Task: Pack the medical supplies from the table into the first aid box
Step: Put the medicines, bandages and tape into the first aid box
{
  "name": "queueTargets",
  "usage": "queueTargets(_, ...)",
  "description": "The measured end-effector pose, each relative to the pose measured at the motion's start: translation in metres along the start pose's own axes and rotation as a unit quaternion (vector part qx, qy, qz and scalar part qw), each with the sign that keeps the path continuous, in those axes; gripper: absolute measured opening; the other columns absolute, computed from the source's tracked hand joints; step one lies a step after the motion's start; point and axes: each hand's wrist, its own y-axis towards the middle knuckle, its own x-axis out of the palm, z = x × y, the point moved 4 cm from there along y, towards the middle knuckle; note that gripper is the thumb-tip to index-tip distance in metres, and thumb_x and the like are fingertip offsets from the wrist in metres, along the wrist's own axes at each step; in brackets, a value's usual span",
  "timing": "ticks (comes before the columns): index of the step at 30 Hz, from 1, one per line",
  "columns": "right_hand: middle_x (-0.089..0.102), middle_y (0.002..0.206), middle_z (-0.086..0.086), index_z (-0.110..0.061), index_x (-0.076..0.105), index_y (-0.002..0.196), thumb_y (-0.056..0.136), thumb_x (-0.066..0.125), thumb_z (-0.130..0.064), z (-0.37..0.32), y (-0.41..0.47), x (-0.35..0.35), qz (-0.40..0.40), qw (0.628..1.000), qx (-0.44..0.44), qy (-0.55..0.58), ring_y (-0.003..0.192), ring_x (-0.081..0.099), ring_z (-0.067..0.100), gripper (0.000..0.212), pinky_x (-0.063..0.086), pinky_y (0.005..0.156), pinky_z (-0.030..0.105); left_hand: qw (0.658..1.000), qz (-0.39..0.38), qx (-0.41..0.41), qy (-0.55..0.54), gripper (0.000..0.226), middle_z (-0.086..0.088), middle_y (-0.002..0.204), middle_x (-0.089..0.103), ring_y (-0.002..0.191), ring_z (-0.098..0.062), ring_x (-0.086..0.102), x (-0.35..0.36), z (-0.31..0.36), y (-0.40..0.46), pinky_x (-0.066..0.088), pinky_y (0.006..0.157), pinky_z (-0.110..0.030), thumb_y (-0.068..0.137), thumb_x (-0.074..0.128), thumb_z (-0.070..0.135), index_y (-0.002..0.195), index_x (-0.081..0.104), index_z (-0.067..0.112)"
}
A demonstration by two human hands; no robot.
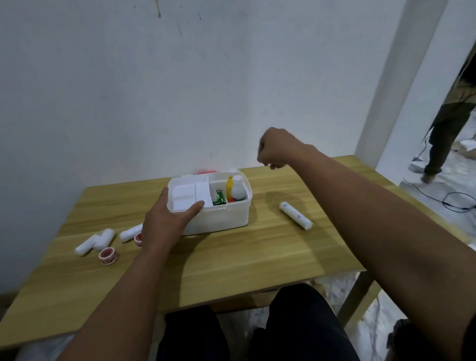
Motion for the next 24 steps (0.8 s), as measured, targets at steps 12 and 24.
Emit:
queueTargets(12, 0.079, 0.097, 0.001, -0.016, 0.073, 0.078, 0.08, 0.07, -0.014, 0.1, -0.047, 0.061, -0.203, 0.944, 0.184, -0.186, 0.098, 0.074, 0.019, 0.004, 0.05, 0.1, 0.041, 1.0, 0.002, -0.005, 0.004, 0.133, 0.003, 0.154, 0.054, 0.14, -0.032, 0.049, 0.004, -0.014, 0.01, 0.043, 0.107, -0.069, 0.046, 0.054, 0.107, 0.159, 0.033, 0.039)
queueTargets(24, 0.043, 0.155, 0.014, -0.02, 0.044, 0.152, 0.095, 0.049, -0.068, 0.188, -0.003, 0.059, -0.049, 0.959, 0.259, -0.105, 0.143, 0.037, 0.038, 0.075, 0.032, 0.114, 0.059, 1.0, 0.028, 0.009, -0.004, 0.118, 0.0, 0.155, 0.053, 0.141, -0.032, 0.049, 0.006, -0.011, 0.008, 0.042, 0.11, -0.066, 0.056, 0.062, 0.093, 0.157, 0.037, 0.038)
